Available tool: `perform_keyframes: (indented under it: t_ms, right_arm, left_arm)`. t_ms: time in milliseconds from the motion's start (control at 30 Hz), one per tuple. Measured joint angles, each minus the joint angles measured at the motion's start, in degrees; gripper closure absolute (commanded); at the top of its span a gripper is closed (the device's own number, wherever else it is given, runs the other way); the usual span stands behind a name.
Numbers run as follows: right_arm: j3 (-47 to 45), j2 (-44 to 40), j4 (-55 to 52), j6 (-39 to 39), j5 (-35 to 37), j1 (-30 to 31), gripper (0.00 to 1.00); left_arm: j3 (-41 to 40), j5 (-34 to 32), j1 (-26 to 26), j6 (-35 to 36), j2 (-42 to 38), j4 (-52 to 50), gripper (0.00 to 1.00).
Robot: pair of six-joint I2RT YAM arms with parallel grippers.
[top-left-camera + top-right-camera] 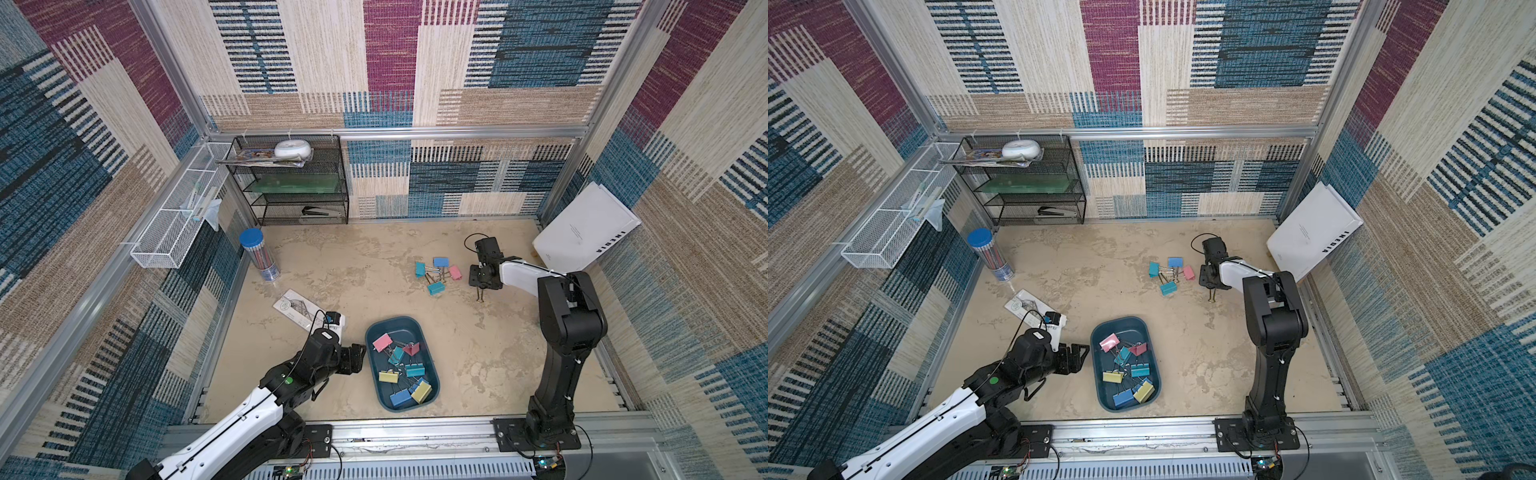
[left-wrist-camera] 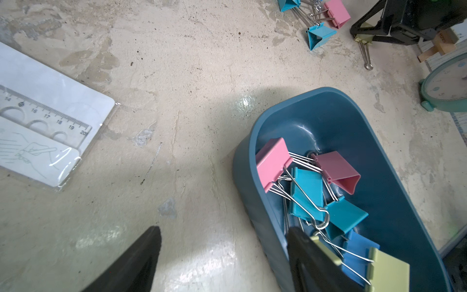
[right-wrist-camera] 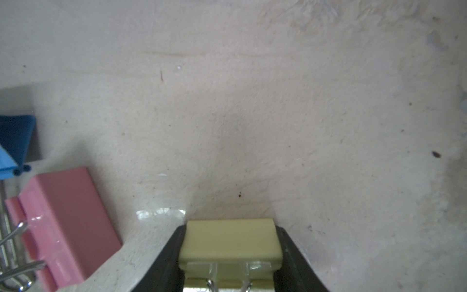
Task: Put the binder clips in the storage box
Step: Pick up the binder clip at the center of the board, then place the binder clip in the storage box.
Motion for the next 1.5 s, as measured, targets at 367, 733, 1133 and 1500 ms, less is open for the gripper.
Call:
perform_keyframes:
  t_ms: [367,733,1133,1500]
  right_arm:
    - [-2.64,-17.97,-4.00,-0.28,-3.10,12.90,0.57]
    - [-4.94,-17.70,-3.78,11.43,-5.11,40.39,0.57]
    - [1.01,-8.94,-3.74,19.06,-2.23,47.08,0.56]
    - [0.22,-6.38,1.20,20.55,1.64,47.82,0.54]
  left_arm:
    - [0.00,0.00,0.00,0.00,0.15,0.02,0.18]
    - [0.00,0.00,0.00,0.00,0.15,0.02,0.18]
    - [-0.15,0.07,0.00,0.00,-0.31,0.00,0.18]
    - [-0.33,0.20,0.00,0.00,-0.68,0.02,0.18]
